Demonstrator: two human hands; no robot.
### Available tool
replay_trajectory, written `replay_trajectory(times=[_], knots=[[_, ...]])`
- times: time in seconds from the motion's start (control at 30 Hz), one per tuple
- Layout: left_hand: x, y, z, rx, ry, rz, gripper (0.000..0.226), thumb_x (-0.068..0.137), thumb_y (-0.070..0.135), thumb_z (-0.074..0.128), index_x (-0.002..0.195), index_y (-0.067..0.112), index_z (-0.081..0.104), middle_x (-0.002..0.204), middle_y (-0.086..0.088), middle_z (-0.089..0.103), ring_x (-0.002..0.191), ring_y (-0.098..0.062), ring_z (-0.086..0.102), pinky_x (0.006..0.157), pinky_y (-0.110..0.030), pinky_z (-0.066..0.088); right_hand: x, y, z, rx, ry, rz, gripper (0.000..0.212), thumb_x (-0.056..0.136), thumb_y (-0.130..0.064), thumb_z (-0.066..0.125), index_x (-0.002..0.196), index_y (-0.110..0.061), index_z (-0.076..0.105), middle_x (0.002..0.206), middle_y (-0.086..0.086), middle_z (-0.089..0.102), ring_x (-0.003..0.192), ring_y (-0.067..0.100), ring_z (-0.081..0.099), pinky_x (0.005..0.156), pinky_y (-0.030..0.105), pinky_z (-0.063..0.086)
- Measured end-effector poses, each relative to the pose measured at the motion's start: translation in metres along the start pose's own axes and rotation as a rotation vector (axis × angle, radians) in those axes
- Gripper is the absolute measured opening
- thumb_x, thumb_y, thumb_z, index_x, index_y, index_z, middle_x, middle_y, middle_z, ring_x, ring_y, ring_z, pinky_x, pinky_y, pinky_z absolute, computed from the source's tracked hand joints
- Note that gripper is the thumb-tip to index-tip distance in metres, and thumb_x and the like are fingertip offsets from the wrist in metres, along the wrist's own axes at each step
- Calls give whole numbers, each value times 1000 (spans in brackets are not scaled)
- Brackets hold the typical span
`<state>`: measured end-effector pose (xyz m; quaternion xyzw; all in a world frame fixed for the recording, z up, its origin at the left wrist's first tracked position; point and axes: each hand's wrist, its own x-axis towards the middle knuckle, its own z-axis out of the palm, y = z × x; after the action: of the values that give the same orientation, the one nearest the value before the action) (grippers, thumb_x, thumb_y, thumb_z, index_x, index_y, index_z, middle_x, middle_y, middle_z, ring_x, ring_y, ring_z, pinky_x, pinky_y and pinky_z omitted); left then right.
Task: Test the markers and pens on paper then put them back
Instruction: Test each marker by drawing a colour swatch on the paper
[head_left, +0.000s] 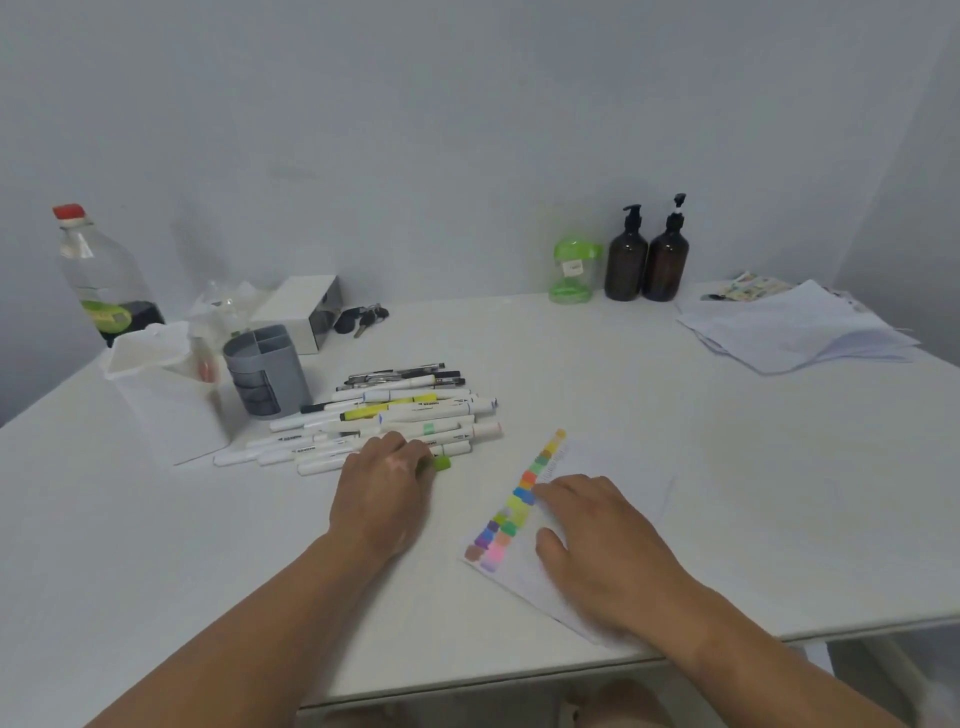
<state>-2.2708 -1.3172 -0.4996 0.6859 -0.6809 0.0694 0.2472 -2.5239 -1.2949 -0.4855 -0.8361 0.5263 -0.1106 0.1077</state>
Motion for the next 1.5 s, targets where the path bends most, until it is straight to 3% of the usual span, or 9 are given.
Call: replay_trajectory(times=[0.13,0.3,0.53,0.83,0.97,1.1,1.2,1.33,1.5], knots=[[-3,-3,1,-52,13,-7,11,94,22,66,97,15,73,92,-4,68,90,-31,59,81,-41,48,0,12,-13,-100,-125,-72,55,93,-49,48,147,-38,48,154,-16,41,142,10,32,116,30,26],[-4,-1,2,-103,50,3,7,92,21,69,92,15,71,84,-2,69,84,-30,59,78,-40,47,-7,-2,-3,-133,-103,11,65,88,-75,40,142,-40,49,129,-11,45,125,13,43,102,31,41],[-10,-5,-2,-177,79,-1,6,94,21,66,95,16,69,89,-1,66,83,-30,60,73,-38,49,-9,-20,6,-198,-7,-20,70,87,-59,15,143,-35,49,126,-7,45,117,18,42,102,36,35],[-18,-2,-20,-282,89,90,9,95,16,68,102,12,72,96,-1,67,86,-23,62,78,-38,53,-10,-18,7,-44,155,-60,47,96,-53,51,137,-34,60,134,-11,52,128,11,46,110,32,34],[-7,10,-48,-711,171,-158,17,99,24,61,112,28,70,92,14,68,86,-1,61,71,-16,49,-2,-39,0,335,288,-100,28,91,-41,66,119,-35,69,114,-24,61,109,-2,57,93,14,42],[-1,39,-62,-1464,-84,-472,21,101,18,56,99,27,76,83,5,66,86,-12,61,80,-33,48,15,-64,-10,733,137,-3,32,86,-50,73,113,-41,61,104,-22,71,101,-8,63,79,11,51],[-3,42,-64,-1659,-140,-496,15,100,13,58,97,21,70,88,-2,67,85,-17,62,79,-36,46,23,-66,-12,946,119,95,23,91,-29,77,105,-32,59,84,-7,77,71,6,70,65,21,53],[-14,25,-63,-1521,-241,-442,15,95,-3,58,101,11,61,91,-9,69,80,-22,66,76,-35,50,18,-45,-17,1221,187,173,13,91,-2,73,93,-15,72,67,3,71,57,17,62,53,25,51],[-23,28,-68,-610,-425,140,15,102,24,55,97,32,66,77,24,63,72,2,56,66,-11,40,19,-40,-29,1351,161,142,21,89,1,71,82,-18,75,65,3,64,58,17,57,56,28,48]])
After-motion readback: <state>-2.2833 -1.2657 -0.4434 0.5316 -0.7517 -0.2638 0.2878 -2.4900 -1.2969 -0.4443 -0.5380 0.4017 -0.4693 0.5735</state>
